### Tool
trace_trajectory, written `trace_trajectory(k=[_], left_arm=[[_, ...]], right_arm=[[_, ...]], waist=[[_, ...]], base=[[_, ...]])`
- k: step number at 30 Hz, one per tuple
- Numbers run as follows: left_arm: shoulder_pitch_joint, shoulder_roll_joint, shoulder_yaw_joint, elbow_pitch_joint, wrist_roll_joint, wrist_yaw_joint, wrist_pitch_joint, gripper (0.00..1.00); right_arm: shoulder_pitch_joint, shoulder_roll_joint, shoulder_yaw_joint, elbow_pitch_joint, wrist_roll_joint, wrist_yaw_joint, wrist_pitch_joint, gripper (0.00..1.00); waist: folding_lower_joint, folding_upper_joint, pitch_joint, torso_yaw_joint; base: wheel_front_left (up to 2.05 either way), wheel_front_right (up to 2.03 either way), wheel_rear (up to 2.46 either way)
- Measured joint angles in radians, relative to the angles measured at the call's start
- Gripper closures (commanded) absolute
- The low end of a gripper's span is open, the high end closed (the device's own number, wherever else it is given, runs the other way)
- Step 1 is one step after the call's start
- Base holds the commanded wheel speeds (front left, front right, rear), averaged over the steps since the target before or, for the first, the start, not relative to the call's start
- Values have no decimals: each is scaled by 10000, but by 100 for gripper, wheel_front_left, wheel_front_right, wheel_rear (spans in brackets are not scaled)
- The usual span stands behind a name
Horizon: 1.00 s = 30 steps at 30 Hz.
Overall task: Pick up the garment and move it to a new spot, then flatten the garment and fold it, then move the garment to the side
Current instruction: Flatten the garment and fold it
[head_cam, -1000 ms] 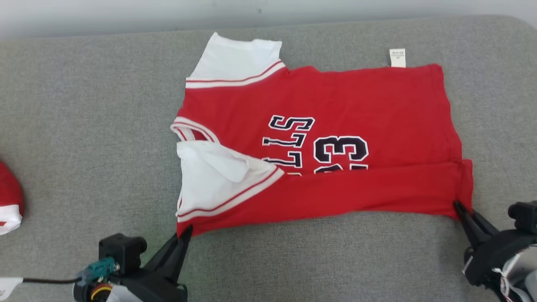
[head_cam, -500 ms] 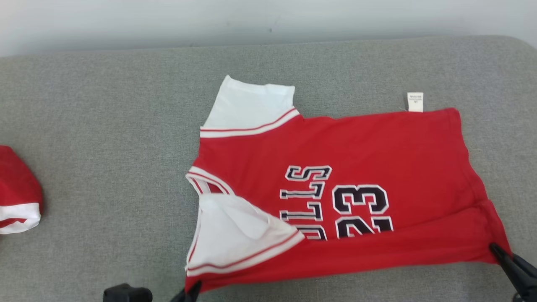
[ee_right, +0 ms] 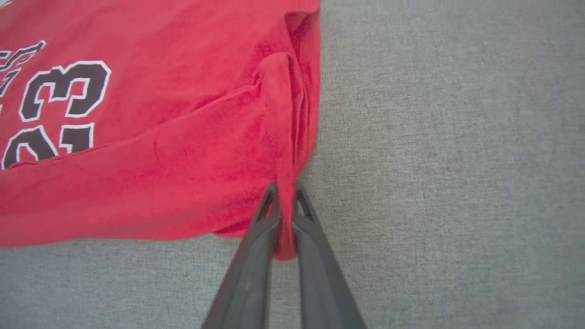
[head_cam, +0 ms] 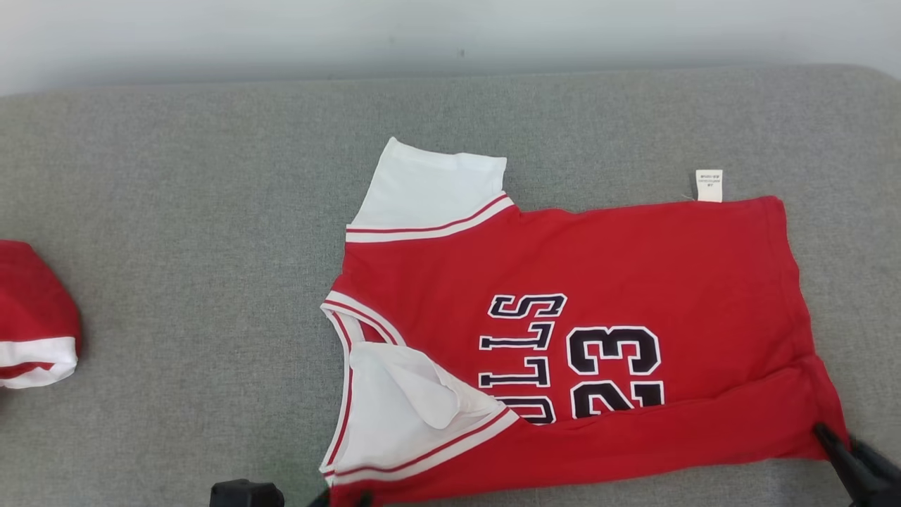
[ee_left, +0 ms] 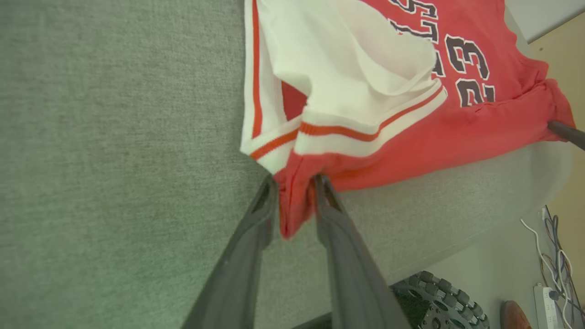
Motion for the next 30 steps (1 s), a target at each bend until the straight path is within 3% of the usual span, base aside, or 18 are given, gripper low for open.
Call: trace_trajectory(k=[5,8,14,19,30], left_arm=[[-60,12,-6,234,115,157,-6,0],[-63,142,481,-96,82,339,-320,0],[-1663,293,1076,-211,65,347,-161,0],[-4601,221,1093,564,58,-111,930,0],[-10119,-192,807,4700,-686,-1377,3921,0]], right_arm=[[157,42,-698,-330,-355,-2,-228,0],[453,36,-1271,-999,-1020,-2,-662,0],[331,727,-1340,-1921,-1668,-2,-1112,0],[-121,953,-982,-2151,-2148,-2,-1266,0],[-2463,1691,19,-1977,-2949,-2,-1691,0]], waist=[[0,0,-233,-29],[-1,0,-409,-86],[-1,-1,-486,-121],[0,0,-144,-77],[1,0,1317,-578]], base=[[0,0,0],[0,0,0],[0,0,0],[0,0,0],[0,0,0]])
